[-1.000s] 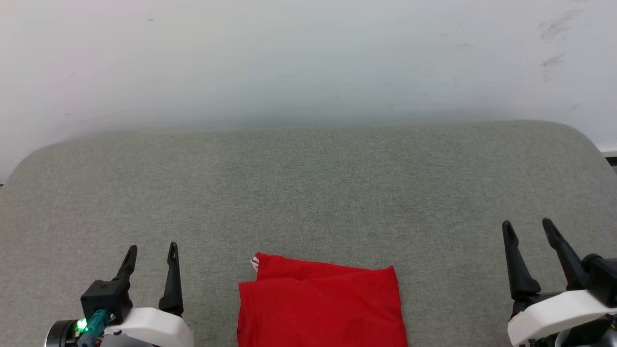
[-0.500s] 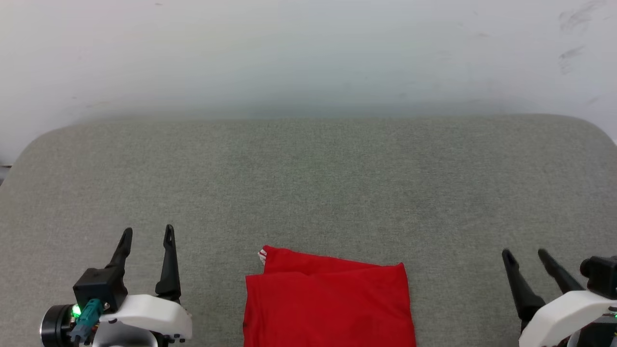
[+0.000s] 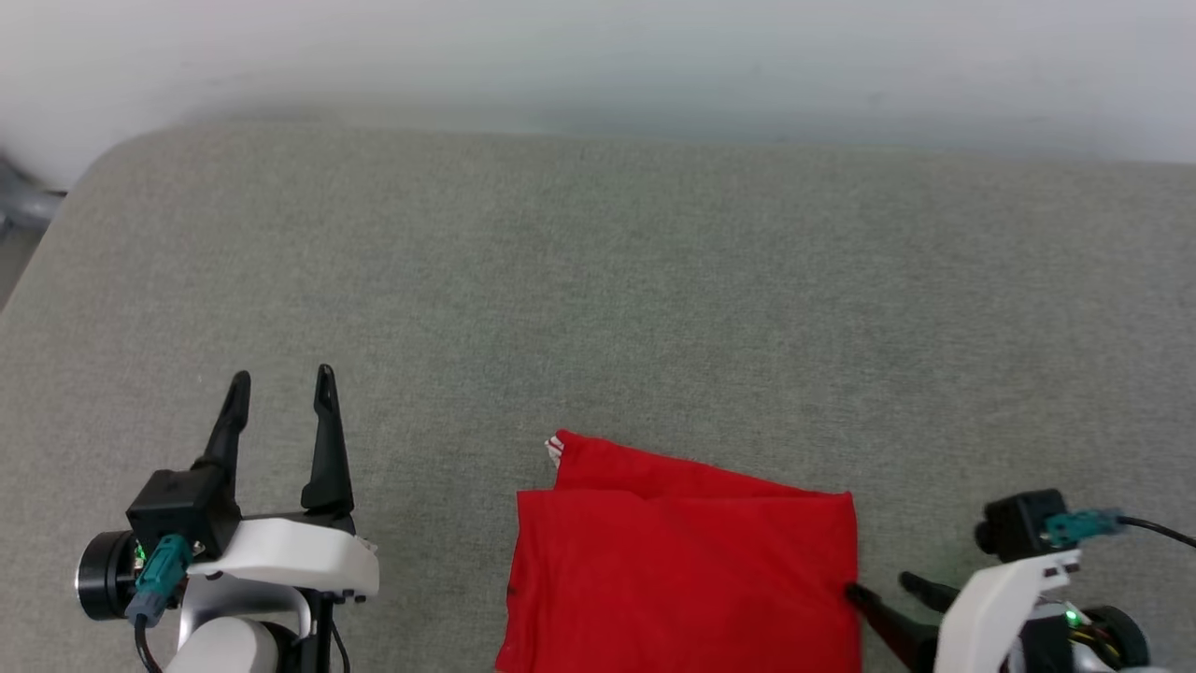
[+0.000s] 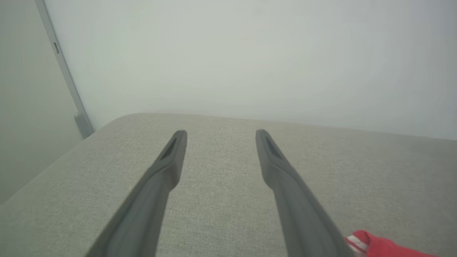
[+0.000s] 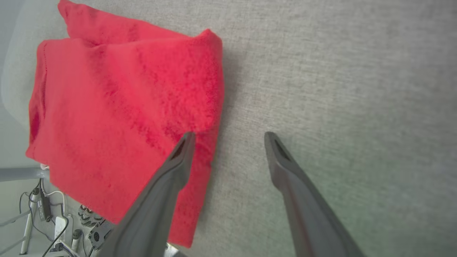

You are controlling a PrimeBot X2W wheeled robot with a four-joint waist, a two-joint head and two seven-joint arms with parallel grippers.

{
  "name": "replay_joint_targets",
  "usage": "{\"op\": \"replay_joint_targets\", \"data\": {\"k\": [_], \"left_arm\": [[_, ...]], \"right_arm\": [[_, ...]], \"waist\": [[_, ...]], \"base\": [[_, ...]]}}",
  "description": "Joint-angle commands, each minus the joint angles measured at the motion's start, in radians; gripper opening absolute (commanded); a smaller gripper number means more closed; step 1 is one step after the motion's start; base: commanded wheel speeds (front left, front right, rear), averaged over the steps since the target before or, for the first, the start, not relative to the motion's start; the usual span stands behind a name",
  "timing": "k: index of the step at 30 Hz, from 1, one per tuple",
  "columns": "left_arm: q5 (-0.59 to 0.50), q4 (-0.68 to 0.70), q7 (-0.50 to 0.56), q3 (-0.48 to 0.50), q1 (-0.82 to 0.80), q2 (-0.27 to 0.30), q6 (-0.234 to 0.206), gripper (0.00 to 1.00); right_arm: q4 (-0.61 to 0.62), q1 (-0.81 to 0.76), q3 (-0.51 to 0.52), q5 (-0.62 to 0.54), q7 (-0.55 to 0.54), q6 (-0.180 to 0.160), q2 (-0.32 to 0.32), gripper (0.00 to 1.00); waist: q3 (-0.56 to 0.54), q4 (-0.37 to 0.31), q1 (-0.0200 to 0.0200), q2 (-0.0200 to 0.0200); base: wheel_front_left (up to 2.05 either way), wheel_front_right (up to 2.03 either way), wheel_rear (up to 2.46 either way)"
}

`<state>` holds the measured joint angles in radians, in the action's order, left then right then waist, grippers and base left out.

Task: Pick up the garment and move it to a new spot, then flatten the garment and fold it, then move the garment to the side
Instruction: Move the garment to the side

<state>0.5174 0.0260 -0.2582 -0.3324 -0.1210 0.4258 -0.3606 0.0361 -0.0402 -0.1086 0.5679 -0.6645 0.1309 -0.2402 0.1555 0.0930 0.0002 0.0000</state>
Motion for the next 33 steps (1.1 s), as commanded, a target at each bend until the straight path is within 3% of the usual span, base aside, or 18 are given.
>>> {"op": "replay_joint_targets", "data": {"k": [1, 11, 12, 14, 15, 25, 33], "left_arm": [[-0.007, -0.002, -0.004, 0.005, -0.016, -0.007, 0.007, 1.0], [-0.039, -0.017, -0.008, 0.018, -0.05, -0.042, 0.032, 1.0], [-0.042, -0.019, -0.008, 0.022, -0.052, -0.045, 0.036, 1.0], [-0.05, -0.024, -0.009, 0.032, -0.049, -0.052, 0.045, 1.0], [-0.053, -0.027, -0.009, 0.037, -0.046, -0.056, 0.049, 1.0], [-0.083, -0.045, -0.008, 0.063, 0.002, -0.073, 0.067, 1.0], [-0.086, -0.022, -0.005, 0.072, 0.042, -0.051, 0.061, 1.0]], "right_arm": [[-0.008, 0.02, -0.015, 0.006, 0.006, -0.001, -0.004, 1.0], [-0.206, 0.094, -0.181, 0.092, -0.042, -0.001, -0.009, 1.0], [-0.223, 0.097, -0.188, 0.1, -0.047, -0.001, -0.007, 0.62], [-0.246, 0.102, -0.205, 0.112, -0.051, -0.001, -0.007, 0.04], [-0.251, 0.104, -0.214, 0.12, -0.049, -0.001, -0.004, 0.0], [-0.208, 0.188, -0.222, 0.128, 0.03, -0.001, -0.06, 0.0], [-0.163, 0.191, -0.163, 0.083, 0.02, -0.001, -0.116, 0.0]], "waist": [[0.025, 0.017, -0.0002, 0.0], [0.078, 0.03, -0.0002, 0.0], [0.081, 0.03, -0.0002, 0.0], [0.082, 0.028, -0.0002, 0.0], [0.082, 0.025, -0.0002, 0.0], [0.013, -0.041, -0.0002, 0.0], [-0.017, -0.188, -0.0002, 0.0]], "base": [[0.0, 0.0, 0.0], [0.0, 0.0, 0.0], [0.0, 0.0, 0.0], [0.0, 0.0, 0.0], [0.0, 0.0, 0.0], [0.0, 0.0, 0.0], [0.0, 0.0, 0.0]]}}
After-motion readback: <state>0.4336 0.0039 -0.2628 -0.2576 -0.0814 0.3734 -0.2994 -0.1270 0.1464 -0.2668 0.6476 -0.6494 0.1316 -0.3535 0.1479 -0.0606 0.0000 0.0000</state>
